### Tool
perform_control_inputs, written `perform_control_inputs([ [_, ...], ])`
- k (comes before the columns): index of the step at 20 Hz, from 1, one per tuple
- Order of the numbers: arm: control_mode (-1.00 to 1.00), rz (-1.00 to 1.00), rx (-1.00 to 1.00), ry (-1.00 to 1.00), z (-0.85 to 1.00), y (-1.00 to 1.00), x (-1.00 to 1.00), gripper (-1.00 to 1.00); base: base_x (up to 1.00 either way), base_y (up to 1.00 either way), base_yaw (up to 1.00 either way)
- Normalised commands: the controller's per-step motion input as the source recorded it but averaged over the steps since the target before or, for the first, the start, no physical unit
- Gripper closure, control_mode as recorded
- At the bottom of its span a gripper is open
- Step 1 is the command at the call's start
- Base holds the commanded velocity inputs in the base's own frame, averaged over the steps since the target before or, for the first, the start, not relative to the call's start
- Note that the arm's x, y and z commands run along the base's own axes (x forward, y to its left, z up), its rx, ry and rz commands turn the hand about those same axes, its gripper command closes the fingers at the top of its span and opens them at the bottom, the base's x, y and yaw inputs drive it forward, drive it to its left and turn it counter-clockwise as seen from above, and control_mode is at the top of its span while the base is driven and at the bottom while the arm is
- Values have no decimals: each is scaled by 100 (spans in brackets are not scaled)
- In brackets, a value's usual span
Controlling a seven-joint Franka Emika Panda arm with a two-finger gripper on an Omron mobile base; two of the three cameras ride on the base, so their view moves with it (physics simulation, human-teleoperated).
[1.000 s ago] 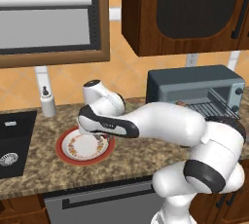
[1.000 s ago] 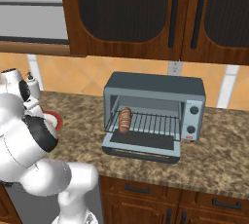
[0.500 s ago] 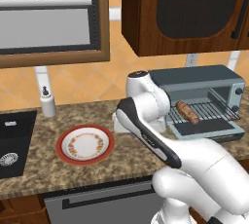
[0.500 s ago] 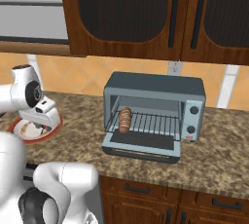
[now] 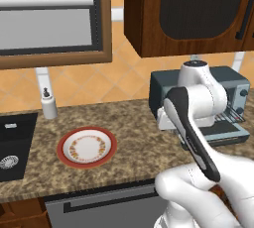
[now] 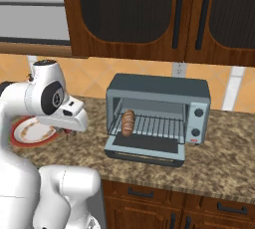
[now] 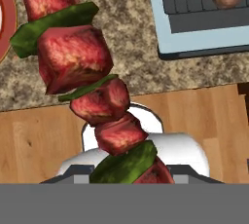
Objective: Pick up the kebab skewer and baguette bread, and place them inside the toaster oven. Close the toaster oven door and start by setting the timer.
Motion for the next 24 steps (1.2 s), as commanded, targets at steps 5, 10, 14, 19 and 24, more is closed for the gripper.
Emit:
perform_control_inputs([
  [5,-100,3,7,0,38,-100,-1,100,0,0,0],
  [10,-100,2,10,0,26,-100,0,100,0,0,0],
  [14,-100,5,10,-3,1,-100,0,100,0,0,0],
  [19,-100,7,6,-4,-6,-96,22,100,0,0,0],
  [24,-100,11,8,-6,-44,-22,28,100,0,0,0],
])
